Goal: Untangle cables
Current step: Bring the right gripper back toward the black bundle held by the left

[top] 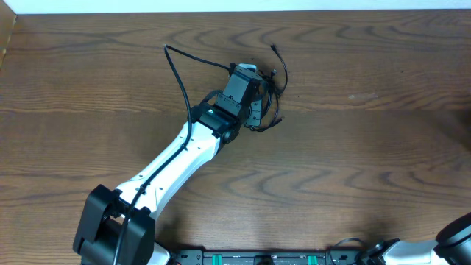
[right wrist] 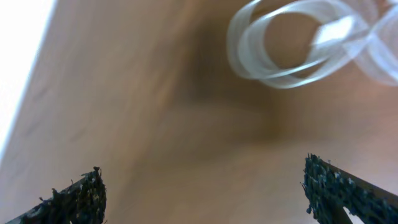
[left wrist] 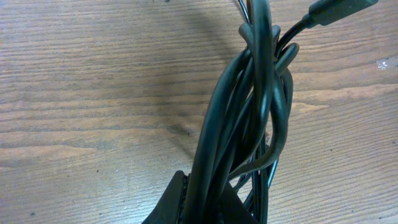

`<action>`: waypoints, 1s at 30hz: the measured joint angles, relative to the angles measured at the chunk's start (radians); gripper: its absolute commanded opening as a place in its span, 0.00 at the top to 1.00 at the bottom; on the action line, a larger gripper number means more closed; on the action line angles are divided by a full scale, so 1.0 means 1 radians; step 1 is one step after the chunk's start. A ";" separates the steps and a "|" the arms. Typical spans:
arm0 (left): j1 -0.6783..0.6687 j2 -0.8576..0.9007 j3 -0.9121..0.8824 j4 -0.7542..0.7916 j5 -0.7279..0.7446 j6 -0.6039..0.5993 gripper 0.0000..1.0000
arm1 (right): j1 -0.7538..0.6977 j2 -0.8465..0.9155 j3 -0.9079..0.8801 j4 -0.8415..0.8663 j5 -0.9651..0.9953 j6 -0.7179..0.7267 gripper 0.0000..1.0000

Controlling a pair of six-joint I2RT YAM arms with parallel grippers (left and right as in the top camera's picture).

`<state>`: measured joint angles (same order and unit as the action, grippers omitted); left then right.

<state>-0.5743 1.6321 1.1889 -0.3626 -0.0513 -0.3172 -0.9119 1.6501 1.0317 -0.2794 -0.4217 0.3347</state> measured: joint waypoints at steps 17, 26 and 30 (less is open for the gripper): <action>0.001 -0.297 -0.002 -0.063 0.142 0.000 0.92 | 0.644 -0.245 0.002 -0.307 -0.293 0.040 0.03; 0.001 -0.325 -0.002 -0.110 0.491 0.001 0.92 | 0.932 -0.245 0.001 -0.316 -0.384 -0.063 0.49; 0.001 -0.325 -0.002 -0.108 0.577 0.000 0.92 | 1.009 -0.245 0.002 -0.327 -0.293 -0.082 0.94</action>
<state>-0.5732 1.3071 1.1870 -0.4702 0.5255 -0.3168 0.0971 1.4052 1.0332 -0.6064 -0.7151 0.2523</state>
